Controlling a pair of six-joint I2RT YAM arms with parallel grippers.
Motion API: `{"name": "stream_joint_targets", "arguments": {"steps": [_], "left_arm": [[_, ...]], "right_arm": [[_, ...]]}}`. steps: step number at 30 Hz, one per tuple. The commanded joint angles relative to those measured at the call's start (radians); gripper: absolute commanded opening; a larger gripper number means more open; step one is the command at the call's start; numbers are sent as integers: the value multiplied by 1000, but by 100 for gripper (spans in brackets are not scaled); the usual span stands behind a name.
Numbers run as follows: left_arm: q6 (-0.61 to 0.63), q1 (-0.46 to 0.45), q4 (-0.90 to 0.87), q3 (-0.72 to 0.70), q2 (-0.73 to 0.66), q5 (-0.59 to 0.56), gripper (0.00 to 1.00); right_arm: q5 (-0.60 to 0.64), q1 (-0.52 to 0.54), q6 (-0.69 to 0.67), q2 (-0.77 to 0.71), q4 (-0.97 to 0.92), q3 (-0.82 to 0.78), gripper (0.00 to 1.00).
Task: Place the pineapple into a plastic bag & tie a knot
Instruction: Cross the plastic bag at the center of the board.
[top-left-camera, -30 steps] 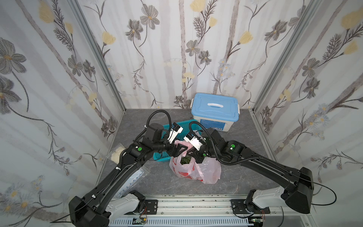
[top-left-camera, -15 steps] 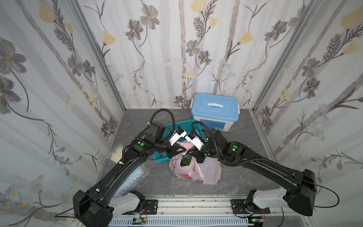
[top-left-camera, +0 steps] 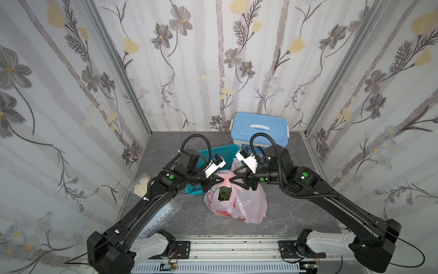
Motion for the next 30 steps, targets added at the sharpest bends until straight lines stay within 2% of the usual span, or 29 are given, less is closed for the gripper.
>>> {"name": "stream_joint_targets", "arguments": {"steps": [1, 5, 9, 13, 21, 24, 30], "left_arm": [[85, -4, 150, -50, -31, -27, 0], [136, -9, 185, -76, -40, -26, 0], [185, -11, 166, -75, -42, -13, 0], [211, -12, 144, -78, -55, -19, 0], [198, -17, 149, -83, -65, -32, 0], [196, -17, 154, -82, -64, -25, 0], [195, -21, 153, -73, -62, -11, 0]], "right_arm": [[-82, -62, 70, -9, -12, -20, 48], [-71, -105, 69, 83, -79, 25, 17], [-86, -105, 43, 178, -118, 107, 9], [-32, -109, 31, 237, -144, 140, 1], [4, -108, -44, 262, -259, 131, 0], [1, -102, -62, 327, -269, 144, 0], [-42, -97, -119, 404, -264, 191, 7]]}}
